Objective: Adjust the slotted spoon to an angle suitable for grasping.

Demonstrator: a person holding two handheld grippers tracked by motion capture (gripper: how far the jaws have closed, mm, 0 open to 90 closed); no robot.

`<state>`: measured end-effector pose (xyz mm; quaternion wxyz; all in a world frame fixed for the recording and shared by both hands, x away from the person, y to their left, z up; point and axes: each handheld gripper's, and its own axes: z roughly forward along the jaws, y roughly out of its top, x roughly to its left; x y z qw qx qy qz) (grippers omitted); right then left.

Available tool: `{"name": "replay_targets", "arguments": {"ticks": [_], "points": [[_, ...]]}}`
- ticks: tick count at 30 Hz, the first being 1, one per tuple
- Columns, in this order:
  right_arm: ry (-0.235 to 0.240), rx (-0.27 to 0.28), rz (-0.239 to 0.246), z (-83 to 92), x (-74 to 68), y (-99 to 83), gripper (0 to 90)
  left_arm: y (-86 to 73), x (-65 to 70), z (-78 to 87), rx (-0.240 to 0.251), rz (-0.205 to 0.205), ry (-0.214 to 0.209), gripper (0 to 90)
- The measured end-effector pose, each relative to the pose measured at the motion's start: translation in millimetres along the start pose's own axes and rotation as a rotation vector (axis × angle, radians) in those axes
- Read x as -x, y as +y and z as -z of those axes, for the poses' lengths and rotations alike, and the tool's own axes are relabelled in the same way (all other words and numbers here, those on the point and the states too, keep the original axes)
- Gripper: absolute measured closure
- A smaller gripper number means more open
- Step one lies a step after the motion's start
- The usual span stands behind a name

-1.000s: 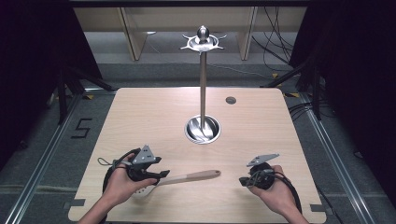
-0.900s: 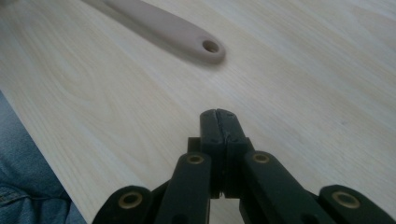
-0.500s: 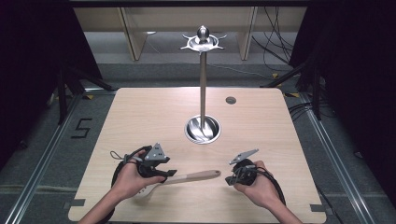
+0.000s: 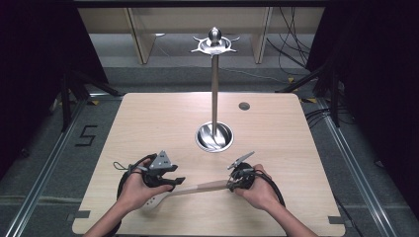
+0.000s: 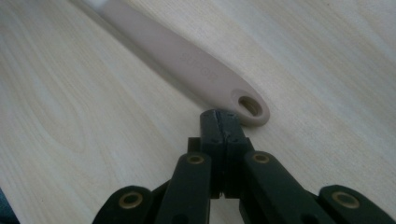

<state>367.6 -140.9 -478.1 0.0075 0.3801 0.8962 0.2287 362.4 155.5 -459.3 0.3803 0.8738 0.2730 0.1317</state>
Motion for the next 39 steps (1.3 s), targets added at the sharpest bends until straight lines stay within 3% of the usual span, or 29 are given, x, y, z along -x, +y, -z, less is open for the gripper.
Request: {"name": "replay_targets", "arguments": {"ticks": [3, 5, 6, 7, 9, 11, 15, 16, 28, 29, 30, 32, 33, 34, 35, 36, 39], "points": [[-0.016, -0.02, -0.005, -3.0, -0.8, 2.2, 90.0, -0.1, -1.5, 0.1, -0.007, -0.006, 0.019, 49.1], [-0.054, -0.022, 0.065, -5.7, 5.3, 3.2, 90.0, -0.7, -2.4, -0.2, -0.008, -0.006, 0.024, 49.6], [-0.054, -0.022, 0.065, -5.7, 5.3, 3.2, 90.0, -0.7, -2.4, -0.2, -0.008, -0.006, 0.024, 49.7], [-0.029, -0.027, 0.023, -4.5, 1.3, 4.4, 90.0, -1.0, -2.3, -0.5, -0.008, -0.005, 0.024, 49.9], [-0.04, -0.029, 0.034, -5.2, 2.6, 4.8, 90.0, -1.0, -1.6, -0.9, -0.007, -0.001, 0.014, 50.1], [-0.034, -0.029, 0.014, -5.6, 0.4, 5.3, 90.0, -1.1, -1.4, -1.2, -0.01, 0.001, 0.021, 50.1], [-0.047, -0.025, 0.051, -7.6, 2.6, 6.1, 90.0, -1.3, -1.1, -1.7, -0.012, 0.006, 0.011, 50.1], [-0.054, -0.032, 0.031, -7.5, 1.1, 6.5, 90.0, -1.3, -1.0, -1.6, -0.012, 0.004, 0.014, 50.2], [-0.079, -0.032, 0.025, -12.0, 3.5, 12.1, 90.0, -1.6, -1.5, -3.4, -0.019, 0.005, 0.006, 50.1], [-0.091, -0.051, -0.003, -11.6, 2.8, 12.6, 90.0, -1.6, -1.3, -3.7, -0.019, 0.008, 0.006, 50.1], [-0.077, -0.026, 0.026, -13.8, 5.6, 15.3, 90.0, -1.6, -1.7, -3.7, -0.023, 0.003, 0.014, 50.1], [-0.104, -0.045, 0.002, -14.3, 6.3, 17.1, 90.0, -1.9, -1.0, -4.9, -0.019, 0.012, -0.003, 49.8], [-0.087, -0.025, 0.021, -15.0, 7.2, 18.8, 90.0, -1.9, -1.0, -4.9, -0.019, 0.012, -0.003, 49.6], [-0.105, -0.034, 0.027, -16.2, 9.5, 20.0, 90.0, -1.9, -1.2, -5.5, -0.023, 0.019, -0.001, 49.2], [-0.091, -0.038, -0.014, -16.6, 7.6, 21.4, 90.0, -1.8, -1.3, -6.0, -0.023, 0.018, -0.005, 49.0], [-0.107, -0.031, 0.014, -17.3, 9.9, 22.6, 90.0, -1.9, -0.7, -6.7, -0.022, 0.027, -0.015, 48.6], [-0.106, -0.012, 0.008, -18.5, 10.3, 26.2, 90.0, -1.7, -0.3, -7.9, -0.026, 0.027, -0.02, 47.5]]}}
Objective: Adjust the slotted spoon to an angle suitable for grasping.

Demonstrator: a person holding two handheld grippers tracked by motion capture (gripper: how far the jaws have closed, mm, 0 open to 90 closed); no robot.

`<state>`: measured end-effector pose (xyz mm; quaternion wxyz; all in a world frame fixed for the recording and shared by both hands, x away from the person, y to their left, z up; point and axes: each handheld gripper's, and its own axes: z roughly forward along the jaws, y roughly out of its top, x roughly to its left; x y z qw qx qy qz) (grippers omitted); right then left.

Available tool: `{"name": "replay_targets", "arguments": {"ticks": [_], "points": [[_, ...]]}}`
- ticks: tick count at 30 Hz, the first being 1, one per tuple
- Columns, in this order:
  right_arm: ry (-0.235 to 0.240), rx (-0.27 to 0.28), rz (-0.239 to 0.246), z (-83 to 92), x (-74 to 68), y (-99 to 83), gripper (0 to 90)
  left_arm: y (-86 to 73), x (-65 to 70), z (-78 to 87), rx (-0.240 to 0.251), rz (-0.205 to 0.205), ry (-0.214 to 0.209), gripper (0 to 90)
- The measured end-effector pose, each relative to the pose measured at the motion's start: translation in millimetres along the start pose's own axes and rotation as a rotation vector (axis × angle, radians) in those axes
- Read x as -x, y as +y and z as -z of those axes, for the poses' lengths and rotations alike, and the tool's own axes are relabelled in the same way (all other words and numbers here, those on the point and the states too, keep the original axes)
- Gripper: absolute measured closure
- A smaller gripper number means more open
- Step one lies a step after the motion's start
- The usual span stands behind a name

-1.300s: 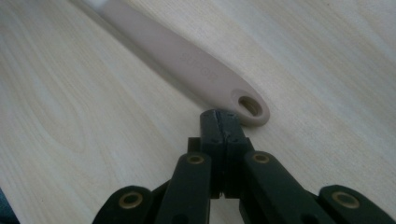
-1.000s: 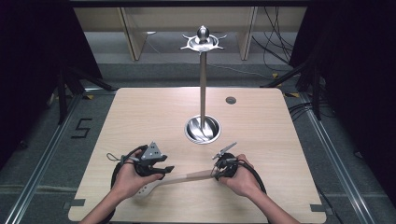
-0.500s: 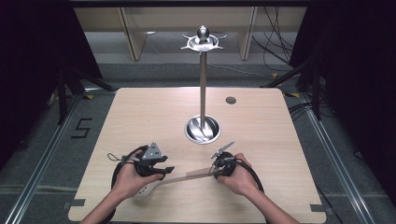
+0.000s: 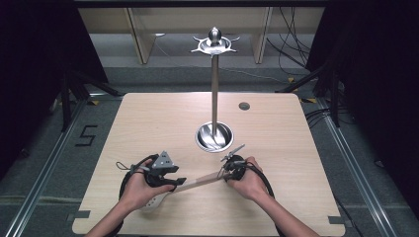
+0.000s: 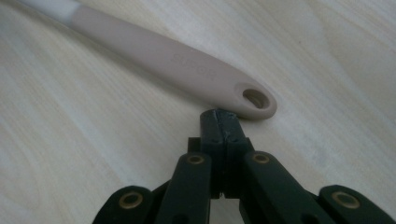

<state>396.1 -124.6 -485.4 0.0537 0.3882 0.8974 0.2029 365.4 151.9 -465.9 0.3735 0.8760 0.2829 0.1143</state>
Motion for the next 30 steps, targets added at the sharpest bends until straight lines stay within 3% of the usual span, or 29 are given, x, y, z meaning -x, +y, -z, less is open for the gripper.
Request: {"name": "replay_targets", "arguments": {"ticks": [1, 3, 5, 7, 8, 9, 10, 11, 12, 13, 14, 18, 19, 22, 24, 30], "points": [[-0.027, -0.011, 0.031, -1.1, 4.2, 0.6, 90.0, 0.1, 0.2, -1.1, -0.001, -0.002, -0.003, 47.1], [0.0, 0.016, -0.008, -0.7, 1.7, 0.1, 90.0, 1.1, 1.2, -4.5, -0.024, -0.014, -0.005, 46.1], [-0.002, 0.007, -0.008, 1.8, 4.4, -1.4, 90.0, 3.0, 1.9, -7.9, -0.048, -0.035, -0.006, 43.7], [0.019, 0.05, -0.032, 10.5, 3.3, -4.0, 88.9, 5.7, 3.1, -11.0, -0.072, -0.035, -0.02, 41.8], [0.032, 0.051, -0.07, 17.4, 1.8, -6.4, 87.7, 7.2, 3.5, -12.6, -0.069, -0.038, -0.012, 41.3], [0.038, 0.073, -0.07, 21.8, 3.6, -9.7, 86.5, 8.9, 3.0, -14.1, -0.072, -0.044, -0.018, 40.8], [0.036, 0.091, -0.063, 27.7, 6.7, -13.6, 85.2, 10.6, 3.8, -14.2, -0.071, -0.043, -0.015, 40.3], [0.023, 0.089, -0.09, 33.7, 8.3, -19.4, 84.2, 11.9, 3.8, -15.1, -0.064, -0.038, -0.017, 40.0], [0.024, 0.122, -0.066, 37.4, 13.3, -25.1, 83.1, 12.9, 3.5, -15.3, -0.065, -0.036, -0.02, 39.7], [0.024, 0.122, -0.066, 37.4, 13.3, -25.1, 83.1, 12.9, 3.5, -15.3, -0.065, -0.036, -0.02, 39.3], [0.011, 0.145, -0.097, 47.8, 20.4, -39.9, 80.6, 13.6, 2.5, -16.1, -0.062, -0.041, -0.011, 38.8], [-0.007, 0.188, -0.123, 58.9, 31.2, -57.0, 77.0, 13.6, 2.4, -17.0, -0.064, -0.026, -0.027, 37.7], [-0.022, 0.215, -0.162, 67.2, 37.2, -68.0, 74.7, 13.6, 1.9, -17.7, -0.059, -0.027, -0.021, 37.3], [-0.05, 0.27, -0.194, 75.7, 47.0, -80.6, 72.5, 15.4, -0.4, -18.4, -0.063, -0.03, -0.027, 37.2], [-0.028, 0.25, -0.218, 81.7, 52.1, -86.3, 72.0, 17.5, -1.0, -18.8, -0.062, -0.031, -0.026, 37.0], [-0.058, 0.273, -0.238, 84.6, 56.7, -95.4, 71.1, 25.3, 0.8, -18.8, -0.071, -0.048, -0.03, 36.8]]}}
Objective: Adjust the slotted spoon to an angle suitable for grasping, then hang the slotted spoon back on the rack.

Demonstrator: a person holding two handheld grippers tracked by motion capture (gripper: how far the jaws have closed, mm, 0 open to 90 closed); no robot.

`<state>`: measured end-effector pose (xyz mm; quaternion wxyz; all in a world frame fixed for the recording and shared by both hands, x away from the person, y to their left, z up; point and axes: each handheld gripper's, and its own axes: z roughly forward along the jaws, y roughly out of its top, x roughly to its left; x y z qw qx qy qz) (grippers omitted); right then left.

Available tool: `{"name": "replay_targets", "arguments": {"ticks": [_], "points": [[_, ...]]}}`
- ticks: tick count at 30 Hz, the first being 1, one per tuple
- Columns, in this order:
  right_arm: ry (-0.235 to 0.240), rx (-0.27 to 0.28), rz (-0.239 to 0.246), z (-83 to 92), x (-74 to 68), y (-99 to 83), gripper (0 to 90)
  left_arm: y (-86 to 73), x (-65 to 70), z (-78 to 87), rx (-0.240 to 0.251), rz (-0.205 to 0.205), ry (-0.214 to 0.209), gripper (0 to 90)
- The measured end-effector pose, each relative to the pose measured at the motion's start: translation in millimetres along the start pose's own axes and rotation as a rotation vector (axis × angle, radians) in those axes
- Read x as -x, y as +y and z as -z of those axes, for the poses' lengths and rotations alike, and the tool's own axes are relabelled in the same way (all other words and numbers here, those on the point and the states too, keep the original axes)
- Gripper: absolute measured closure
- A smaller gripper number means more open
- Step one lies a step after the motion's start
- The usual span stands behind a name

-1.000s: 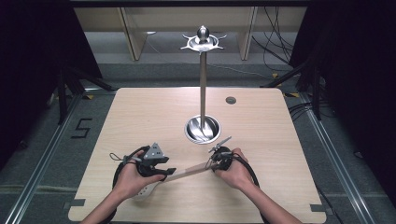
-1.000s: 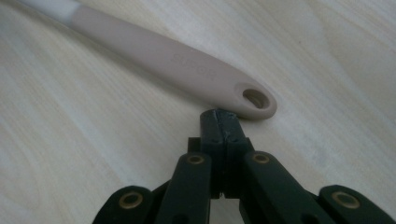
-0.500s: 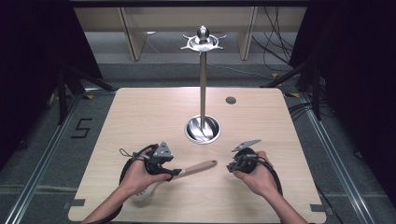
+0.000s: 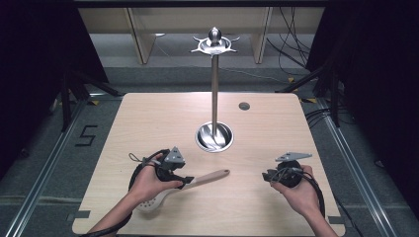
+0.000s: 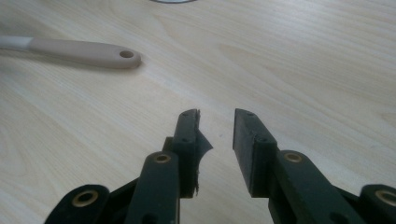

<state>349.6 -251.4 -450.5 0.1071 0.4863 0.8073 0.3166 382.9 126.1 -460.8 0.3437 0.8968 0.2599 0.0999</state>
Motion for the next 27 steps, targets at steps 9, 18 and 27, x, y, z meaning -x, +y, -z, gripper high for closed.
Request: {"name": "replay_targets", "arguments": {"ticks": [9, 18, 27], "points": [[0.02, 0.014, 0.002, 3.3, 3.9, 1.5, 70.1, 4.5, -1.4, -6.4, -0.126, -0.063, -0.016, 38.7], [-0.01, 0.021, 0.011, 3.0, 6.9, 0.1, 70.0, 8.9, 0.0, -12.3, -0.149, -0.068, -0.041, 40.8], [-0.015, 0.033, 0.013, 3.4, 4.5, 0.6, 69.9, 12.1, 3.1, -18.5, -0.268, -0.12, -0.061, 41.6]]}}
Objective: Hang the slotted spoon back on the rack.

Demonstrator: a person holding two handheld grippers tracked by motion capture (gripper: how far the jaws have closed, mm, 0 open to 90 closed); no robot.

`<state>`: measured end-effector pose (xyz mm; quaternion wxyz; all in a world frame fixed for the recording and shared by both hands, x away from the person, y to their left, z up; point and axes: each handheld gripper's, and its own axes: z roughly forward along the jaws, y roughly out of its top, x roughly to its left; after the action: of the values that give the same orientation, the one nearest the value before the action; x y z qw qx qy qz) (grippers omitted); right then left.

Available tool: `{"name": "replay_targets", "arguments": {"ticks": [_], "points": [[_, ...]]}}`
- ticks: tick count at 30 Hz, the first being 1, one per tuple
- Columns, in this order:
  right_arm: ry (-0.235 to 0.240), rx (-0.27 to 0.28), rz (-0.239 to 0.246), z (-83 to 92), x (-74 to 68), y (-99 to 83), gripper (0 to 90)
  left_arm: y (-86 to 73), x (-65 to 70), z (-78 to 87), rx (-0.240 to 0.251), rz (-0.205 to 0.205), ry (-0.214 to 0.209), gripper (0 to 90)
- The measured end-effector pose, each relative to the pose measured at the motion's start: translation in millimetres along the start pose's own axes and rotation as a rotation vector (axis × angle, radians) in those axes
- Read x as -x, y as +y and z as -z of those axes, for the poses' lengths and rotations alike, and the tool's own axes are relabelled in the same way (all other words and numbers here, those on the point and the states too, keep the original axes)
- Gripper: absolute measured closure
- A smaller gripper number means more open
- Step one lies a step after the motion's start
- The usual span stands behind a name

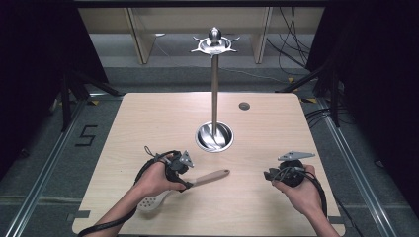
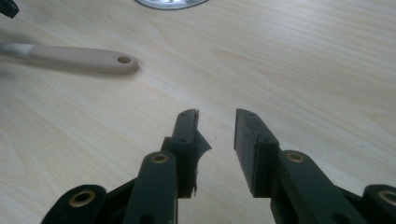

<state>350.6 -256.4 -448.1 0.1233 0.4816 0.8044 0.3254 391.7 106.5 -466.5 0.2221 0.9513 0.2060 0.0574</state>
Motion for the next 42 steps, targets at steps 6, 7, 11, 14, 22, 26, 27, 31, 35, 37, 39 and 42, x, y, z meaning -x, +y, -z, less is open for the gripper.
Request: {"name": "replay_targets", "arguments": {"ticks": [6, 7, 11, 14, 22, 26, 27, 31, 35, 37, 39, 42], "points": [[0.012, -0.021, -0.025, -0.8, -0.4, -1.9, 69.8, 5.6, 2.5, -6.8, -0.052, -0.043, -0.019, 44.5], [0.011, -0.028, -0.023, -0.7, -0.5, -1.5, 69.7, 6.8, 2.8, -8.0, -0.055, -0.05, -0.019, 45.2], [0.016, -0.015, -0.017, -2.7, -1.8, -1.7, 69.6, 10.9, 4.1, -10.6, -0.091, -0.053, -0.026, 46.8], [0.025, 0.006, -0.026, -4.7, -3.2, -2.4, 69.4, 13.0, 3.0, -13.4, -0.122, -0.068, -0.037, 47.4], [0.015, -0.038, -0.018, -1.5, -1.3, -1.5, 69.3, 14.4, 1.9, -20.8, -0.163, -0.068, -0.076, 50.1], [0.022, -0.025, -0.022, -3.4, -2.0, -1.9, 69.1, 15.1, 1.1, -23.1, -0.189, -0.077, -0.089, 51.3], [0.047, -0.001, -0.042, -6.0, -2.8, -3.0, 69.1, 15.1, 1.4, -23.5, -0.193, -0.074, -0.09, 51.5], [0.026, -0.053, -0.03, -2.5, -3.6, -1.6, 68.9, 16.4, 1.0, -23.4, -0.211, -0.085, -0.092, 53.4], [0.029, -0.034, -0.032, -3.9, -3.8, -2.1, 68.8, 18.7, 1.9, -23.6, -0.234, -0.101, -0.081, 57.5], [0.028, -0.036, -0.03, -3.8, -3.8, -2.1, 68.8, 20.3, 3.2, -24.2, -0.244, -0.105, -0.079, 58.6], [0.03, -0.038, -0.029, -4.0, -3.7, -2.1, 68.8, 22.2, 3.0, -24.7, -0.239, -0.112, -0.077, 58.4], [0.029, -0.036, -0.032, -3.9, -3.8, -2.1, 68.8, 24.3, 3.0, -24.8, -0.232, -0.113, -0.072, 57.9]]}}
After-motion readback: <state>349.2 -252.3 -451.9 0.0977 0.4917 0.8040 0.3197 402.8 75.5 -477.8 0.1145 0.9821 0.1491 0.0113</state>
